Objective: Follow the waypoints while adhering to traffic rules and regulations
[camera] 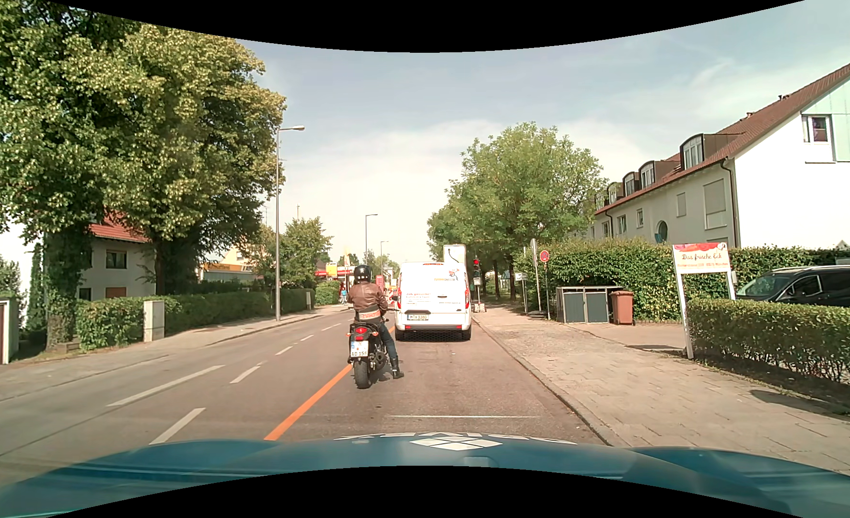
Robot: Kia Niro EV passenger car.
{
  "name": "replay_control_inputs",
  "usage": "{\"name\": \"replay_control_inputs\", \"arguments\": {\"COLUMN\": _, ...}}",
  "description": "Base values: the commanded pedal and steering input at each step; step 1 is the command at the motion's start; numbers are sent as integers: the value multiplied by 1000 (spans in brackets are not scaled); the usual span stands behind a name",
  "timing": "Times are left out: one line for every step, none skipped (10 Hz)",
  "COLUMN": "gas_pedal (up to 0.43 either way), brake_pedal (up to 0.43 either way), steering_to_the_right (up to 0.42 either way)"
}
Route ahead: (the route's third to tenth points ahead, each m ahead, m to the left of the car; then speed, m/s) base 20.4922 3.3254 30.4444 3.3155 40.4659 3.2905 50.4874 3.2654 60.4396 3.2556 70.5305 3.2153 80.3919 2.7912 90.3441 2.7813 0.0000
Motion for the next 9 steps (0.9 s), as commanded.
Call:
{"name": "replay_control_inputs", "arguments": {"gas_pedal": 0, "brake_pedal": 0, "steering_to_the_right": -16}}
{"name": "replay_control_inputs", "arguments": {"gas_pedal": 0, "brake_pedal": 0, "steering_to_the_right": -15}}
{"name": "replay_control_inputs", "arguments": {"gas_pedal": 0, "brake_pedal": 0, "steering_to_the_right": -15}}
{"name": "replay_control_inputs", "arguments": {"gas_pedal": 0, "brake_pedal": 0, "steering_to_the_right": -15}}
{"name": "replay_control_inputs", "arguments": {"gas_pedal": 0, "brake_pedal": 0, "steering_to_the_right": -15}}
{"name": "replay_control_inputs", "arguments": {"gas_pedal": 0, "brake_pedal": 0, "steering_to_the_right": -15}}
{"name": "replay_control_inputs", "arguments": {"gas_pedal": 0, "brake_pedal": 0, "steering_to_the_right": -16}}
{"name": "replay_control_inputs", "arguments": {"gas_pedal": 0, "brake_pedal": 0, "steering_to_the_right": -15}}
{"name": "replay_control_inputs", "arguments": {"gas_pedal": 0, "brake_pedal": 0, "steering_to_the_right": -15}}
